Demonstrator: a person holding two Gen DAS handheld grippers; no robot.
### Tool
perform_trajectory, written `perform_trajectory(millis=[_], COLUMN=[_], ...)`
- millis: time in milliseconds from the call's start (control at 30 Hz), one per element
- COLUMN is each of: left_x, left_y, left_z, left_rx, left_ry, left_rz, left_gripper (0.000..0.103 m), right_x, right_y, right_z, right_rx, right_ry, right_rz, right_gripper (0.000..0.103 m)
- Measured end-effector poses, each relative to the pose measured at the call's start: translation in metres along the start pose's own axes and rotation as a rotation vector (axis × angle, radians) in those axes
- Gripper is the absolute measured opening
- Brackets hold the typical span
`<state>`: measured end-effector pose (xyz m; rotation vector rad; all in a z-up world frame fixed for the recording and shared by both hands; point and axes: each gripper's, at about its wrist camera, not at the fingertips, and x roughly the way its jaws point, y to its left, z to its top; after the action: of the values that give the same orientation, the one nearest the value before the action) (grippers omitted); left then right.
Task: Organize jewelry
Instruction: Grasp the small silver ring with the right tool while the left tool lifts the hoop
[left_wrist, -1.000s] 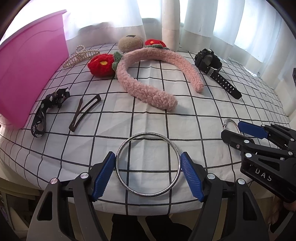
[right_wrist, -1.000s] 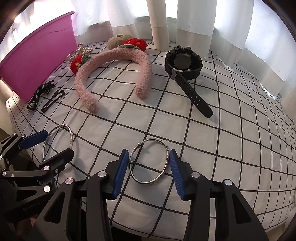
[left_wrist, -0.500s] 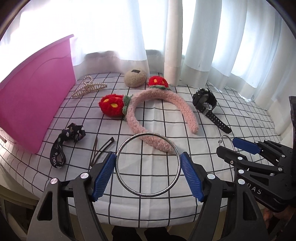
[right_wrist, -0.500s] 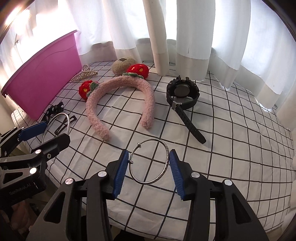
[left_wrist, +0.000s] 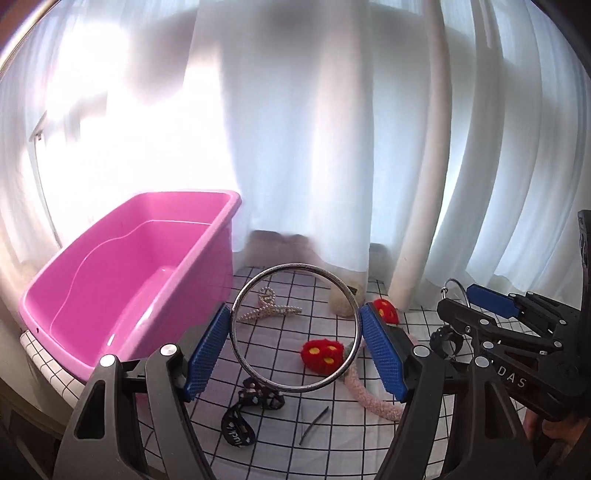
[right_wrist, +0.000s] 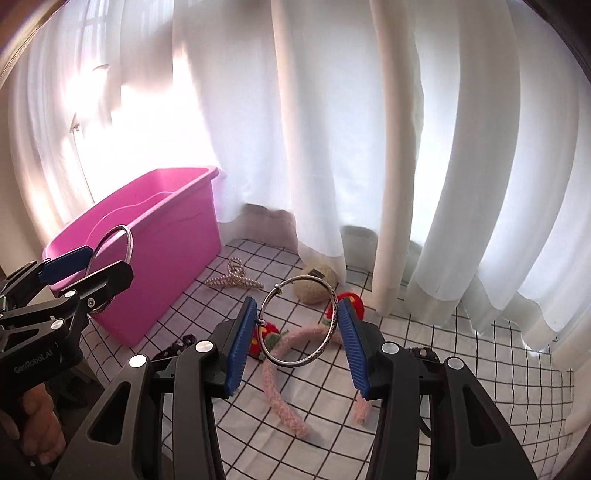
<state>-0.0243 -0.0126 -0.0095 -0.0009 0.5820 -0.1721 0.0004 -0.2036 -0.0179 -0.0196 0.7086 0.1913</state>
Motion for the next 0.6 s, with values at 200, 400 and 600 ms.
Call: perform_trajectory(millis=[200,400,600], left_x=[-0.012,0.001,0.024], left_y=[0.069,0.143,0.206], left_z=[0.041,0.057,0.053], left_rx=[-0.039,-0.106,-0.160], left_ry=[-0.090,-0.081,0.005], left_rz=[0.100,0.187,0.259], left_gripper=[0.070,0.070,0.070], right_x=[0.021,0.061,0.105], right_y=[0.066,0.135,0.199], right_z=[0.063,0.107,0.132], right_rx=[-0.057,-0.125,-0.199], right_ry=[-0.089,-0.089,-0.038], right_rz=[0.102,0.197,0.252], right_gripper=[0.044,0.044,0.044])
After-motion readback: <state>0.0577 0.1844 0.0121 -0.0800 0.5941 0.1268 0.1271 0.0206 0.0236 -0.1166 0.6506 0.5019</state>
